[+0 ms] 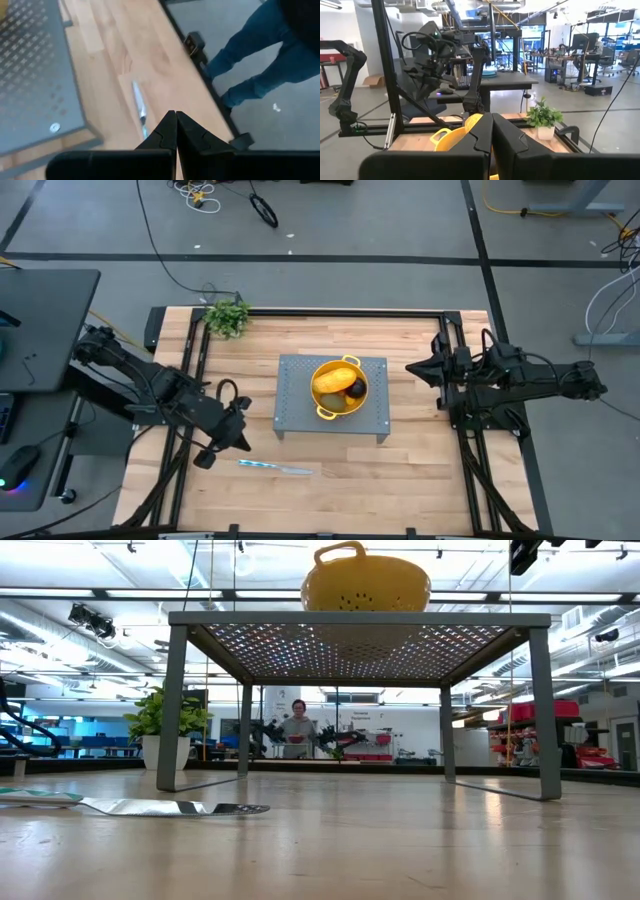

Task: Pick & Place Fruit
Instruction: Put the knife on the shelf to the left of the strainer bowl

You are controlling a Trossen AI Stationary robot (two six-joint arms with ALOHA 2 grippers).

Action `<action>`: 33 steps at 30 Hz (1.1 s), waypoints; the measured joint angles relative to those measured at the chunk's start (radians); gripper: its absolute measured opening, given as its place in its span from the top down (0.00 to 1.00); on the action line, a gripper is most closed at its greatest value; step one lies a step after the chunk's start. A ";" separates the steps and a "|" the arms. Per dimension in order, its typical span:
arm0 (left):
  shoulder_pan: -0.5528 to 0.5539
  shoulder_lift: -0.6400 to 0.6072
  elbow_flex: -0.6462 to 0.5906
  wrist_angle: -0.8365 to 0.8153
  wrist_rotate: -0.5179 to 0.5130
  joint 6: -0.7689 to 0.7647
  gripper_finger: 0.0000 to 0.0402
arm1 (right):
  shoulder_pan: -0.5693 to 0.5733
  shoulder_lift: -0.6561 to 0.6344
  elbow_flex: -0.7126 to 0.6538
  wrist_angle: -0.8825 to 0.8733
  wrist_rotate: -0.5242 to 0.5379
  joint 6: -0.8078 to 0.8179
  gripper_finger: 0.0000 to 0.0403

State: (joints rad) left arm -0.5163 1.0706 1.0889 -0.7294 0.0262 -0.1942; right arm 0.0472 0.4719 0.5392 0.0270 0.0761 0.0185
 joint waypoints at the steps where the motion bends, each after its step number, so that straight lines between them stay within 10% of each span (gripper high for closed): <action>1: 0.000 0.000 -0.003 -0.010 -0.005 0.001 1.00 | 0.000 0.004 0.000 0.001 0.000 0.000 0.96; 33: -0.025 -0.131 -0.433 0.168 0.092 -0.140 0.99 | 0.000 0.020 0.000 0.050 0.001 0.001 0.96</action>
State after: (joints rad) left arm -0.5411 0.9400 0.6559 -0.5610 0.1185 -0.3344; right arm 0.0471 0.4919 0.5392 0.0768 0.0769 0.0196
